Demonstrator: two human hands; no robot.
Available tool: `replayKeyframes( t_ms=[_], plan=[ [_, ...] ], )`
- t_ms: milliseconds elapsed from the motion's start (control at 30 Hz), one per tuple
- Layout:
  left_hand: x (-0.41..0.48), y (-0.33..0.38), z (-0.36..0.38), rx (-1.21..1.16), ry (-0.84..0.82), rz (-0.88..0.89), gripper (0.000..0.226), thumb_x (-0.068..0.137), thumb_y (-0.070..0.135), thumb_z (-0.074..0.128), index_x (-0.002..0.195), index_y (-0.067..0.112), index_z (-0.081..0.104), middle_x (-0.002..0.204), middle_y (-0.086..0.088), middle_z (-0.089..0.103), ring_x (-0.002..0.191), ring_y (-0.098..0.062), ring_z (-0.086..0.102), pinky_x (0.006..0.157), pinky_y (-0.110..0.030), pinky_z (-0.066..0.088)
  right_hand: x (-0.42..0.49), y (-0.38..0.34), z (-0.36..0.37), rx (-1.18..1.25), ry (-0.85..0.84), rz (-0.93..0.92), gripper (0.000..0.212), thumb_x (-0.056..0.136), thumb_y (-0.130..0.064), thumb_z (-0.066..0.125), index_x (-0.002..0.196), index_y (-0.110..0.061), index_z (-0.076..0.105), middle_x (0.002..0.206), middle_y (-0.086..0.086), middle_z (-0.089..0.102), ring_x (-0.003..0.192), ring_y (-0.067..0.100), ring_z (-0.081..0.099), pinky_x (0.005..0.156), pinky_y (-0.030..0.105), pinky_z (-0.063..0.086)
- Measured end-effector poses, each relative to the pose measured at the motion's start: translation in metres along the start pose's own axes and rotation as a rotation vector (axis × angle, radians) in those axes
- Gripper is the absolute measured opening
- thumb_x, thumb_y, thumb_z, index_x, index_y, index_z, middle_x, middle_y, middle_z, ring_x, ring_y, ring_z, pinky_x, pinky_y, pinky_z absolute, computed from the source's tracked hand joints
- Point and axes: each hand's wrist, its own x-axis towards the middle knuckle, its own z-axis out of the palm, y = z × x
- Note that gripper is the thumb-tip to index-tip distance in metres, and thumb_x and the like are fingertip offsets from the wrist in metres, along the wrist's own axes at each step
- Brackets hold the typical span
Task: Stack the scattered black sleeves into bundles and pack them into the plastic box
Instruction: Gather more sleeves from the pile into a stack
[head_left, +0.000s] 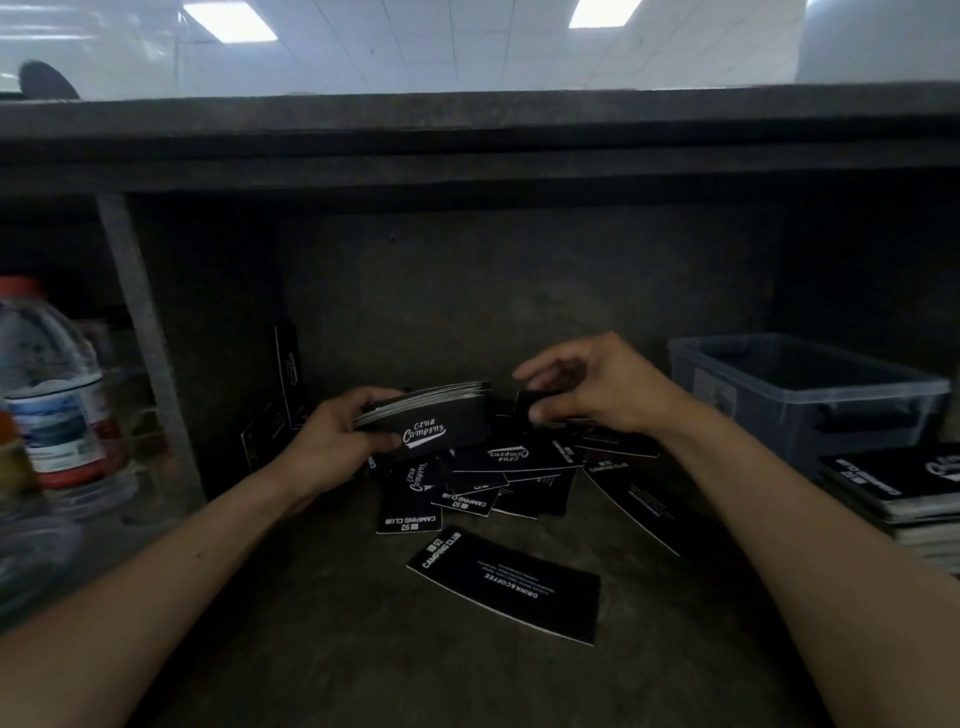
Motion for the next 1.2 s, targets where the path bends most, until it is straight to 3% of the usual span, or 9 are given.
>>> replayKeyframes(
  t_ms=[100,267,333,600,767,900,1000,1100,1200],
  plan=[
    [-0.002,0.002,0.001,0.006,-0.032,0.012,0.048,0.084,-0.009,0.069,0.114,0.027,0.062,0.107,0.006,0.069,0.087,0.004,0.068,0.069,-0.005,0.051,-0.003,0.002,0.003,-0.098,-0.252,0.112,0.034,0.069,-0.013,0.087,0.099,-0.024,0.077,0.095,-0.003,0.077,0.092,0.007,0.07,0.087,0.018,0.053],
    [-0.003,0.001,0.002,0.019,-0.045,0.019,0.049,0.084,-0.011,0.067,0.121,0.021,0.06,0.109,0.006,0.068,0.087,0.004,0.068,0.074,-0.007,0.053,0.006,-0.003,0.007,0.156,0.425,-0.076,0.019,0.081,-0.002,0.077,0.096,-0.012,0.075,0.087,0.006,0.074,0.071,0.003,0.065,0.071,0.015,0.053],
    [-0.003,0.0,0.002,0.013,-0.053,0.017,0.051,0.084,-0.012,0.067,0.124,0.02,0.059,0.112,0.005,0.068,0.097,-0.003,0.066,0.077,-0.008,0.053,0.006,-0.008,0.004,0.334,0.534,-0.081,0.018,0.082,0.002,0.072,0.092,-0.013,0.073,0.085,0.001,0.073,0.072,0.001,0.066,0.07,0.015,0.053],
    [-0.004,0.003,-0.001,0.064,-0.092,-0.004,0.07,0.073,-0.009,0.08,0.131,0.022,0.057,0.119,0.003,0.067,0.098,-0.001,0.067,0.078,-0.007,0.052,0.009,0.003,0.038,0.782,0.366,0.232,0.023,0.08,0.001,0.074,0.097,-0.01,0.066,0.095,0.012,0.072,0.086,0.024,0.07,0.091,0.044,0.057],
    [-0.007,0.005,0.001,0.074,-0.074,0.011,0.06,0.071,0.015,0.088,0.121,0.031,0.06,0.109,0.013,0.069,0.093,0.007,0.068,0.075,-0.004,0.051,0.006,0.015,0.062,0.312,0.22,0.4,0.025,0.071,-0.016,0.088,0.082,-0.016,0.065,0.084,0.004,0.069,0.082,0.017,0.064,0.068,0.023,0.052],
    [-0.002,-0.002,0.002,0.069,-0.025,0.039,0.038,0.087,0.004,0.072,0.119,0.024,0.064,0.114,0.005,0.07,0.103,-0.008,0.069,0.079,-0.009,0.053,0.004,0.009,0.055,-0.376,0.063,0.433,0.069,0.057,-0.062,0.086,0.11,-0.022,0.067,0.11,-0.004,0.068,0.104,0.015,0.064,0.091,0.031,0.053],
    [0.0,-0.001,0.004,0.037,-0.011,-0.001,0.04,0.09,-0.005,0.064,0.121,0.02,0.064,0.117,-0.001,0.069,0.098,-0.004,0.065,0.079,-0.008,0.052,0.0,-0.001,0.052,-0.578,-0.135,0.519,0.1,0.054,-0.075,0.078,0.132,-0.017,0.056,0.133,0.0,0.059,0.12,0.02,0.056,0.1,0.034,0.048],
    [0.0,-0.001,0.004,0.041,-0.013,-0.014,0.042,0.09,-0.007,0.058,0.121,0.02,0.064,0.12,-0.002,0.068,0.099,-0.005,0.063,0.083,-0.01,0.049,-0.001,-0.006,0.044,-0.612,-0.203,0.484,0.081,0.061,-0.062,0.083,0.123,-0.015,0.064,0.125,0.001,0.063,0.112,0.019,0.06,0.096,0.033,0.051],
    [0.0,-0.001,0.004,0.04,-0.018,-0.011,0.043,0.09,-0.008,0.057,0.122,0.02,0.063,0.124,-0.003,0.066,0.105,-0.01,0.062,0.088,-0.014,0.049,-0.002,-0.01,0.03,-0.605,-0.126,0.346,0.038,0.068,-0.046,0.083,0.098,-0.023,0.077,0.095,-0.007,0.072,0.096,0.013,0.067,0.086,0.028,0.055]
  ],
)
